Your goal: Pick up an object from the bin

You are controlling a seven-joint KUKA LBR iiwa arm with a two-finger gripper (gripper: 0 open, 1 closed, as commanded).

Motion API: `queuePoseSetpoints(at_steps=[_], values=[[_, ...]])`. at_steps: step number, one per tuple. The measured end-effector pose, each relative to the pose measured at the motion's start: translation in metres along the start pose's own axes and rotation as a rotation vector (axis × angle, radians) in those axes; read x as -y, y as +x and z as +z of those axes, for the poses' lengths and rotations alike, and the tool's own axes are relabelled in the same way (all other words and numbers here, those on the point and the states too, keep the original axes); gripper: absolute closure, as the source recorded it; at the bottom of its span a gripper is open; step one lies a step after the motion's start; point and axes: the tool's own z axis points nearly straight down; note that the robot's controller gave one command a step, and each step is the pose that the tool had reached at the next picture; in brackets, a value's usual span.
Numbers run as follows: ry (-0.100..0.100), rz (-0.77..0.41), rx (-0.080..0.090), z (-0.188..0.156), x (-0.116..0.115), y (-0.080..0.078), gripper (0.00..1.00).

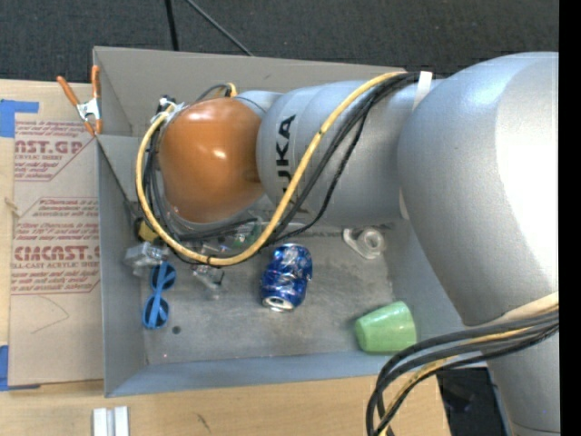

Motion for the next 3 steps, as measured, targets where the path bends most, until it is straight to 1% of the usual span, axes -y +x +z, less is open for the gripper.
queuePoseSetpoints(at_steps=[1, 2, 3], values=[[-0.005, -0.320, -0.003, 0.0462, -0.0058, 0.0022, 0.00], [-0.005, -0.317, -0.001, 0.0461, -0.0058, 0.0018, 0.00], [-0.005, -0.318, 0.002, 0.0459, -0.0065, 0.0007, 1.00]])
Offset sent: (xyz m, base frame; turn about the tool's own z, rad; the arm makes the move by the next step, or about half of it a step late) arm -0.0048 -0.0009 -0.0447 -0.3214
